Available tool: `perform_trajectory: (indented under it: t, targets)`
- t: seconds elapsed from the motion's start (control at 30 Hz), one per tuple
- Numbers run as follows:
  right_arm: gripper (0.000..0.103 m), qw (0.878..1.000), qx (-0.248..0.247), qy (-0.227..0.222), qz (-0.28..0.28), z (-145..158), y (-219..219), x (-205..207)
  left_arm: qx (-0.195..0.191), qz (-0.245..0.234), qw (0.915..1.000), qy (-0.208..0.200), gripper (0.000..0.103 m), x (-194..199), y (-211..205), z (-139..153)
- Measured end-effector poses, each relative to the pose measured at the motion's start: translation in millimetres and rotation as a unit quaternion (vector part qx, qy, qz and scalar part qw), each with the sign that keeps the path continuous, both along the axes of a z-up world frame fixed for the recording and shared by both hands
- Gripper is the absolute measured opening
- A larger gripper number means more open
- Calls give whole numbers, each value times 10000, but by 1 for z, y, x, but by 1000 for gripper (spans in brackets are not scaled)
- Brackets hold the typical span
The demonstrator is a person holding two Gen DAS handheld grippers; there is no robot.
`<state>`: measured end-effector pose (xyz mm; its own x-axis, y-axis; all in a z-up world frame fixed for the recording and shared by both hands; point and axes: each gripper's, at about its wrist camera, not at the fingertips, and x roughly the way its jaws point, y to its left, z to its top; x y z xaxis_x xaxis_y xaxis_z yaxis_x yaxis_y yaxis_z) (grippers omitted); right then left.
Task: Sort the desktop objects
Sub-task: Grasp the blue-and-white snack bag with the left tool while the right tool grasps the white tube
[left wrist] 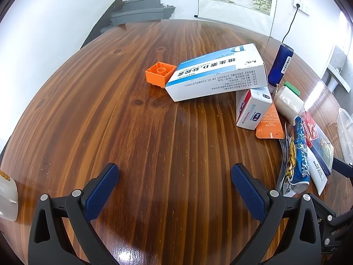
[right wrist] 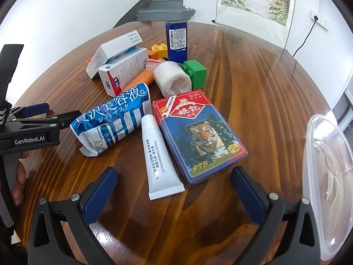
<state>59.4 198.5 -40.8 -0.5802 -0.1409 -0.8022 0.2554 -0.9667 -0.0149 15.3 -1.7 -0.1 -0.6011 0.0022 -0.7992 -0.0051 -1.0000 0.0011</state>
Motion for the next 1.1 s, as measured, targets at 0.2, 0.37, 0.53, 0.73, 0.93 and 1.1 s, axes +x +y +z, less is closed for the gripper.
perform_trajectory:
  t: [0.2, 0.37, 0.53, 0.73, 0.93, 1.1]
  targets:
    - [100, 9989, -432, 78, -150, 3, 16, 17, 10, -21, 10000, 14, 103, 4, 1, 0]
    - [79, 9954, -921, 254, -109, 8, 28, 36, 743, -263, 9963, 349, 102, 24, -6, 12]
    - [64, 9922, -1199, 313, 106, 9, 21, 32, 403, -773, 9926, 851, 96, 39, 22, 38]
    - [61, 9912, -1232, 327, 353, 15, 19, 26, 395, -1393, 9866, 749, 78, 35, 53, 40]
    - [61, 9943, -937, 328, 384, 13, 14, 12, 434, -1544, 9842, 744, 70, 37, 63, 43]
    - [50, 9961, -744, 167, 450, 9, 5, 8, 533, -1526, 9841, 735, 70, 34, 60, 40]
